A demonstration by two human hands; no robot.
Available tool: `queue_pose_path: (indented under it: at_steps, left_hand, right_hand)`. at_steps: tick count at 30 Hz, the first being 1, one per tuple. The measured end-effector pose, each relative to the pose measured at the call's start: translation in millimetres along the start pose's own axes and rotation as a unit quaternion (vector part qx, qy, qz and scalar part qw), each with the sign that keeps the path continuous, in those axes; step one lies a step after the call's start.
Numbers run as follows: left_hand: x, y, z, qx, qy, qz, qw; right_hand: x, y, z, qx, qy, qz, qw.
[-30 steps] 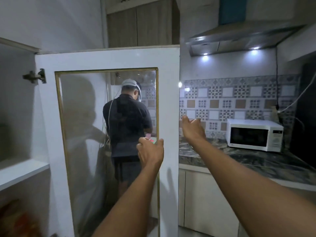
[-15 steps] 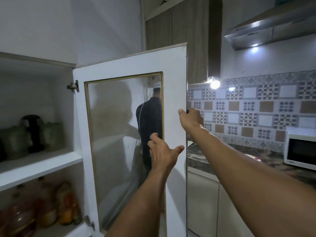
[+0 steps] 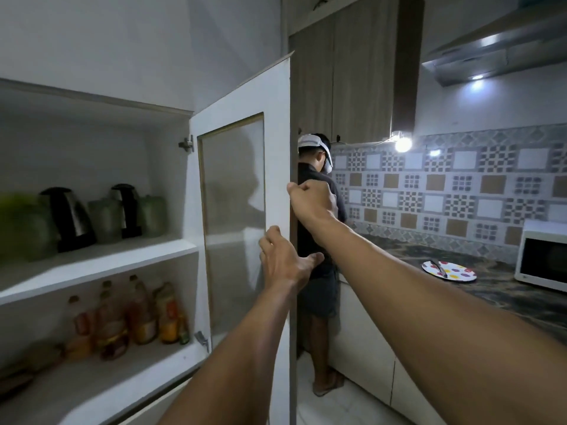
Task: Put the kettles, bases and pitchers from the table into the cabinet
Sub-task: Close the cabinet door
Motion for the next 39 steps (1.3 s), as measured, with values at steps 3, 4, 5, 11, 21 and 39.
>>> queue_pose_path:
  at_steps: [3,4,5,11,21,39]
  left_hand:
    - [-3.7,18.6,54.3,0.006,-0.04,0.014,0.999]
    - [-2.5,24.5,73.7,0.014,-0.062,0.015,0.998]
    - [-0.4,30.1,92.9,0.022,-0.087,0.015,0.996]
    - [15.3,87.6,211.0,0.05,-0.225,0.062,0.971]
    - [82.2,203.8,393.7,0.144,-0.353,0.159,0.911]
    - [209.4,325.1,479.1,0.157,-0.369,0.194,0.895]
  right_hand:
    - [-37.9,37.4,-15.8,0.015,0.029,0.015,0.999]
    - [-50.3,49.9,-25.3,0.018,0.044,0.028,0.998]
    - [-62.3,63.2,-35.7,0.025,0.058,0.047,0.997]
    - [-127.3,139.3,-122.2,0.088,0.164,0.149,0.971]
    - [-225.9,248.8,-312.4,0.133,0.289,0.33,0.889]
    - [-230.8,292.9,-520.4,0.081,0.304,0.32,0.894]
Point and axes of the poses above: each hand's wrist, its own x-axis towards the middle knuckle, its own z-axis out of the back of the hand, y = z × x, the point moved 10 cm from there along x, towards the middle knuckle, and after that the axes turned 11 degrees about -y, right-handed, at the moved point
